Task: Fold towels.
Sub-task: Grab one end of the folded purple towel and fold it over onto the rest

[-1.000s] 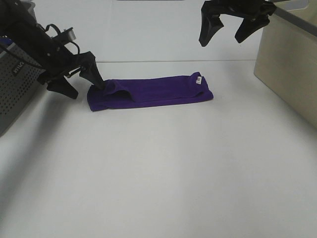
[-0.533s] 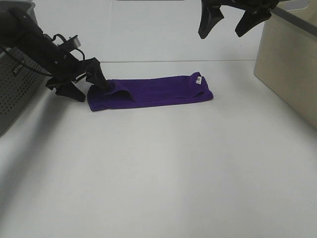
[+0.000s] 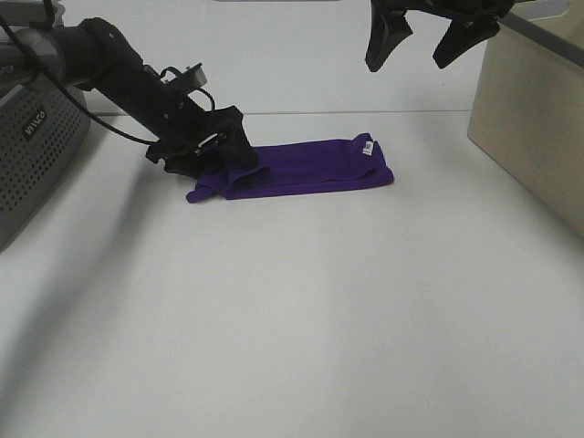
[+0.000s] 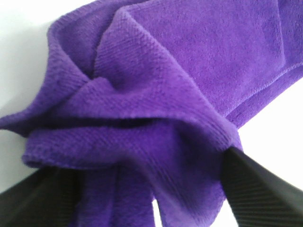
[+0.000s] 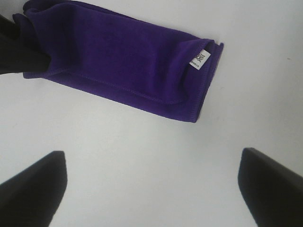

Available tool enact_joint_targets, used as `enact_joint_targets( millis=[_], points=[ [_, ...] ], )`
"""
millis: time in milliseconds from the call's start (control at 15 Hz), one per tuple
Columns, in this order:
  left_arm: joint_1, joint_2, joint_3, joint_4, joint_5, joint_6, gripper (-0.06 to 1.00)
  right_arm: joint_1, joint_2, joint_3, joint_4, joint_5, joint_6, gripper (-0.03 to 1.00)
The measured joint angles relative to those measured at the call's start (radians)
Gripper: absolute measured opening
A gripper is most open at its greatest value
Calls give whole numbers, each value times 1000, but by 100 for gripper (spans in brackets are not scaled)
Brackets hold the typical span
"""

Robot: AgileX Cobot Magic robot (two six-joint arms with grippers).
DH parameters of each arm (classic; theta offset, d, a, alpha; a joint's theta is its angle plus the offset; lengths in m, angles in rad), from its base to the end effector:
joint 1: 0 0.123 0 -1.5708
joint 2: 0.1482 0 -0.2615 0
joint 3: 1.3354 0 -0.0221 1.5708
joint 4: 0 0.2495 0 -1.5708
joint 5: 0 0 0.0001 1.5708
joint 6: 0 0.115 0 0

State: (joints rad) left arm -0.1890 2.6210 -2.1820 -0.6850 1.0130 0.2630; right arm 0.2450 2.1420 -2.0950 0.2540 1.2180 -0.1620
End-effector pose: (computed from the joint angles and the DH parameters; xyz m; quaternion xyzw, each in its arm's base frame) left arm 0.4956 -0.1577 0.0610 0.0662 0.9462 -0.2979 0.1079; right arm 0.4441 0.1390 0.2490 -0.1773 0.9568 0.1330 0.1883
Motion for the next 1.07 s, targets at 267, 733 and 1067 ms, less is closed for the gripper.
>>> enact_joint_targets(
  millis=[267,733,1067],
  points=[
    [4,19,-2,17,-22,-3,15,0,0,0,-7,0,0,95],
    [120,10,-258,182,188,0,7,0,-127,16,-13,1,42,95],
    [45,-9,-330,115,194,31,7,0,-342,205,-13,2,47,95]
  ],
)
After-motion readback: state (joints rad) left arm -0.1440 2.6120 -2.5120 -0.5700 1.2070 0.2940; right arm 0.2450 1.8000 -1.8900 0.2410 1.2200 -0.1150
